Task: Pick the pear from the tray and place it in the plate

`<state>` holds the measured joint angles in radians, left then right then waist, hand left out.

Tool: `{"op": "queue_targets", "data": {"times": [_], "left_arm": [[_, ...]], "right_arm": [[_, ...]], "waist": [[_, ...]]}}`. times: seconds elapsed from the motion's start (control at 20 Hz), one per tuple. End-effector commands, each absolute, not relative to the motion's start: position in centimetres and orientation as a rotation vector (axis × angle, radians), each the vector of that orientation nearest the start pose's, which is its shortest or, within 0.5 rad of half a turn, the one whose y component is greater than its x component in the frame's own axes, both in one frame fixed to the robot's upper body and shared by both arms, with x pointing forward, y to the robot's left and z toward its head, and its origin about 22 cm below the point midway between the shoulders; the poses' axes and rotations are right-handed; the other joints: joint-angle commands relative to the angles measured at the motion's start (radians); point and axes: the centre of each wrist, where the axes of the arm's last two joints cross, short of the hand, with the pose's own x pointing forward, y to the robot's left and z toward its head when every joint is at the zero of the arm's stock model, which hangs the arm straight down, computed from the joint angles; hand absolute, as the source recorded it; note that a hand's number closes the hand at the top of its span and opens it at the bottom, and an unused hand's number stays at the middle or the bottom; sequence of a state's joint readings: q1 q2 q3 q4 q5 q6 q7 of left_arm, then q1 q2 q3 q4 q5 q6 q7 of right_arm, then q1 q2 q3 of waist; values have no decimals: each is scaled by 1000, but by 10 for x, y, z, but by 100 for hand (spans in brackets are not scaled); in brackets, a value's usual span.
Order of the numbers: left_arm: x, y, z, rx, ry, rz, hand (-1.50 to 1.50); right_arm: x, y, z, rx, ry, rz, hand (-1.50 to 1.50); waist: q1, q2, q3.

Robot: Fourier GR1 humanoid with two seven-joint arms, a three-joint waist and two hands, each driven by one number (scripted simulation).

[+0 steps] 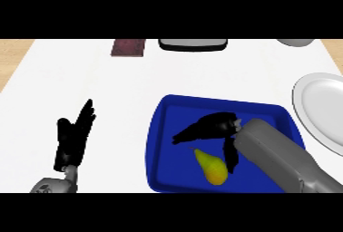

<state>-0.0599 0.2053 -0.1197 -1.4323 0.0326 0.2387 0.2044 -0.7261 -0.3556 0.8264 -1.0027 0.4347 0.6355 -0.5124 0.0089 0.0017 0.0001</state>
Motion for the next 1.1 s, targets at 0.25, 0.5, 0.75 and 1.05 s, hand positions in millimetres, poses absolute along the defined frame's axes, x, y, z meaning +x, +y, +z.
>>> {"op": "queue_targets", "data": {"times": [0.25,0.5,0.75,1.05], "left_arm": [[263,251,-13,250,-1288,-46,0],[255,256,-10,241,-1293,-50,0],[245,261,-3,238,-1297,-52,0],[256,250,-15,240,-1284,-44,0]], "right_arm": [[345,-145,-2,608,-1096,2024,-150],[334,-111,-2,620,-1181,2062,150],[349,-133,-8,600,-1291,2013,150],[350,-137,-9,433,-1424,1919,150]], "waist": [[-1,2,0],[2,0,0],[8,1,0],[-3,0,0]]}}
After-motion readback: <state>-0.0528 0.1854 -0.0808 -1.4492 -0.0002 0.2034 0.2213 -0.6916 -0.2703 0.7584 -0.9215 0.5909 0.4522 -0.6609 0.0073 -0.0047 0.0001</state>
